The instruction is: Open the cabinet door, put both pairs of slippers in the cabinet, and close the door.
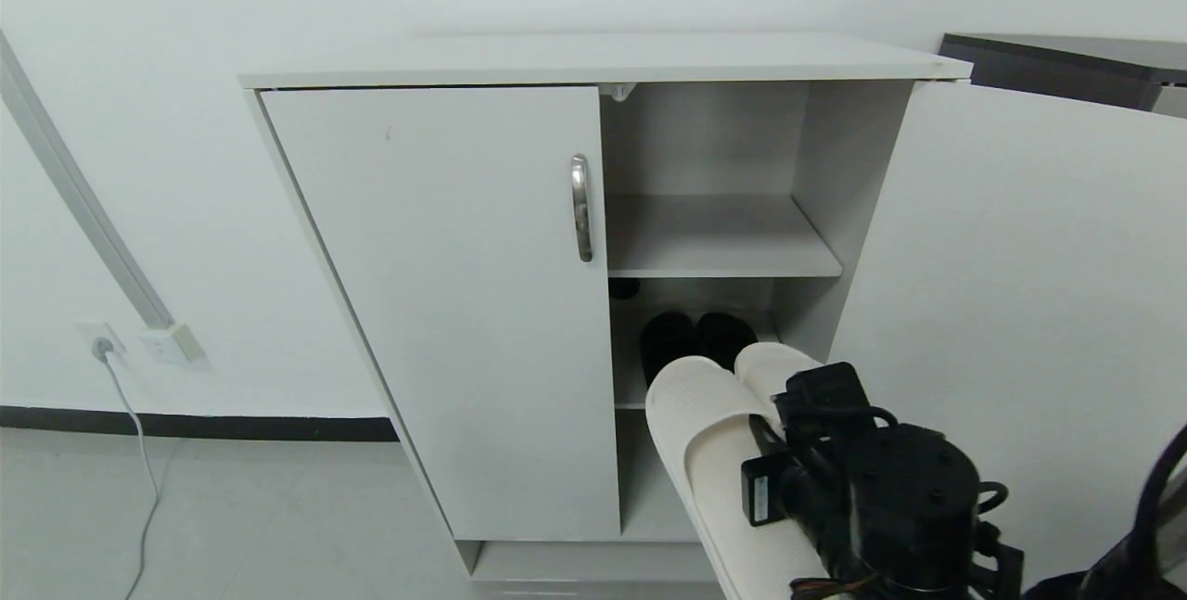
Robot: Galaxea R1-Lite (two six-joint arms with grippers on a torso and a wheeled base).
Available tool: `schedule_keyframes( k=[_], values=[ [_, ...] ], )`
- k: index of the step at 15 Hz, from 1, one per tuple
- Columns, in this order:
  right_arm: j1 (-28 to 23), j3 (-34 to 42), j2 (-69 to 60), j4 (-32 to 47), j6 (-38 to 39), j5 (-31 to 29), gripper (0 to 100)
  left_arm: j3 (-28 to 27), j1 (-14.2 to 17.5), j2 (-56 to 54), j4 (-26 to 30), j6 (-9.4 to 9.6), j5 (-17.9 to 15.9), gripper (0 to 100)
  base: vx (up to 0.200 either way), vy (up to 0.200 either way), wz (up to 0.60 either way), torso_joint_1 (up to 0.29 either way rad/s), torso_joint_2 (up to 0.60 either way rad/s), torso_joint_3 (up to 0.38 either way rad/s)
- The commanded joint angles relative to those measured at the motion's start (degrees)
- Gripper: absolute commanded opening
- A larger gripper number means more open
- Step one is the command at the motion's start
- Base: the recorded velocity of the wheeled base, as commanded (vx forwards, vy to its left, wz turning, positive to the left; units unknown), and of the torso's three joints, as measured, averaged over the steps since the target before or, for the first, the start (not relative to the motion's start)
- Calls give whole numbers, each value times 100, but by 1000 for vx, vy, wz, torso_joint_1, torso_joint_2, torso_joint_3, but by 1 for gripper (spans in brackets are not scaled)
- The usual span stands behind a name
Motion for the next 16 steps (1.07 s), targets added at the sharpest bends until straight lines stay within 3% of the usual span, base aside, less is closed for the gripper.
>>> schedule_keyframes(
  k=[1, 3, 6, 8, 9, 11, 16],
  values=[
    [18, -443, 612, 161, 27, -227, 0, 0, 1, 6, 0, -4, 0, 0, 0, 0, 0, 0, 0, 0],
    [45, -706, 577, 627, 274, -376, 0, 0, 1, -2, 0, -4, 0, 0, 0, 0, 0, 0, 0, 0],
    [168, -1462, 375, 2297, 968, -719, 0, 0, 1, 6, 0, -4, 0, 0, 0, 0, 0, 0, 0, 0],
    [212, -1902, 85, 3562, 1258, -719, 0, 0, 1, 6, 0, -4, 0, 0, 0, 0, 0, 0, 0, 0],
    [247, -2438, -205, 4678, 1609, -728, 0, 0, 1, 6, 0, -4, 0, 0, 0, 0, 0, 0, 0, 0],
    [238, -3176, -548, 5803, 1900, -965, 0, 0, 1, -2, 0, -4, 0, 0, 0, 0, 0, 0, 0, 0],
    [229, -3616, -1005, 5698, 1188, -1088, 0, 0, 1, 6, 0, -4, -8, 0, 0, 0, 0, 0, 0, 0]
  ],
)
